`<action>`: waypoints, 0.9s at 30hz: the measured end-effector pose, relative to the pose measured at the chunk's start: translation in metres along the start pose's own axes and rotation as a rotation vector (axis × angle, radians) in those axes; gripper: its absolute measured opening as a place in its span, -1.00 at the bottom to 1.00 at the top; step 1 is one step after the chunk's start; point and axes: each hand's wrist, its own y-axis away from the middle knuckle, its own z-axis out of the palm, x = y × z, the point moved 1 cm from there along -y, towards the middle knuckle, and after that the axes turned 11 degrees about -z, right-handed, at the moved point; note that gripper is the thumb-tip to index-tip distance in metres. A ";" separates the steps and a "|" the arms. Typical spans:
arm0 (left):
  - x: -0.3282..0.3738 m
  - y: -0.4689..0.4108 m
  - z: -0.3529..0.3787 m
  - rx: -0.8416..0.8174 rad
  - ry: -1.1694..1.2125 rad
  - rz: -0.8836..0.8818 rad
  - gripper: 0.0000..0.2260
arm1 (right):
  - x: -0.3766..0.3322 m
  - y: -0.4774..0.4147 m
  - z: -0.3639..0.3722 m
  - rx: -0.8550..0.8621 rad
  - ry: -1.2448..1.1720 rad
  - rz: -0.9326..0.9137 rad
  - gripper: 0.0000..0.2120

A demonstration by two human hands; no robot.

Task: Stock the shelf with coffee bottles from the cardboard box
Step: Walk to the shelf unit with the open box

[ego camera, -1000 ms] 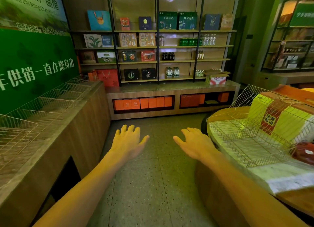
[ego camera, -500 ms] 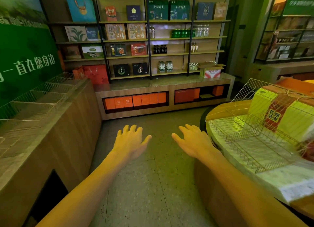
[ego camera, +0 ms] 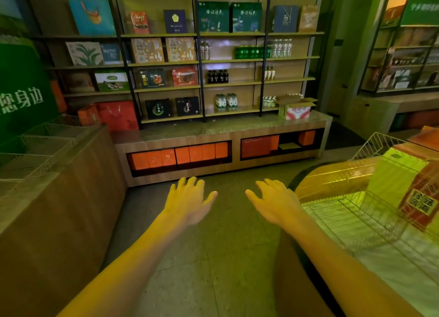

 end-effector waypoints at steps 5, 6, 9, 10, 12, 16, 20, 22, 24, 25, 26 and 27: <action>0.028 -0.110 0.020 0.010 0.003 0.043 -0.40 | 0.043 -0.098 0.005 -0.001 -0.010 0.022 -0.38; 0.033 -0.134 0.026 0.004 0.009 0.052 -0.40 | 0.053 -0.119 0.008 0.003 -0.007 0.026 -0.38; 0.053 -0.214 0.044 -0.014 0.020 0.085 -0.40 | 0.087 -0.187 0.018 0.007 -0.018 0.059 -0.38; 0.061 -0.242 0.049 -0.023 0.023 0.097 -0.40 | 0.099 -0.212 0.021 0.005 -0.021 0.077 -0.38; 0.076 -0.302 0.059 -0.040 0.032 0.117 -0.39 | 0.124 -0.264 0.024 0.002 -0.019 0.113 -0.37; 0.111 -0.427 0.073 -0.062 0.008 0.172 -0.39 | 0.175 -0.365 0.016 0.028 -0.026 0.168 -0.39; 0.157 -0.538 0.078 -0.062 0.004 0.238 -0.39 | 0.230 -0.452 0.001 0.078 -0.028 0.229 -0.39; 0.184 -0.586 0.082 -0.051 -0.003 0.279 -0.40 | 0.258 -0.491 -0.003 0.081 -0.021 0.260 -0.39; 0.211 -0.633 0.090 -0.056 0.004 0.306 -0.41 | 0.289 -0.530 -0.004 0.088 -0.021 0.294 -0.39; 0.225 -0.657 0.095 -0.065 0.008 0.317 -0.41 | 0.305 -0.548 -0.004 0.093 -0.026 0.309 -0.38; 0.240 -0.681 0.101 -0.074 0.007 0.328 -0.40 | 0.322 -0.567 -0.003 0.096 -0.030 0.322 -0.38; 0.255 -0.705 0.108 -0.078 0.002 0.340 -0.40 | 0.341 -0.585 -0.002 0.095 -0.031 0.336 -0.38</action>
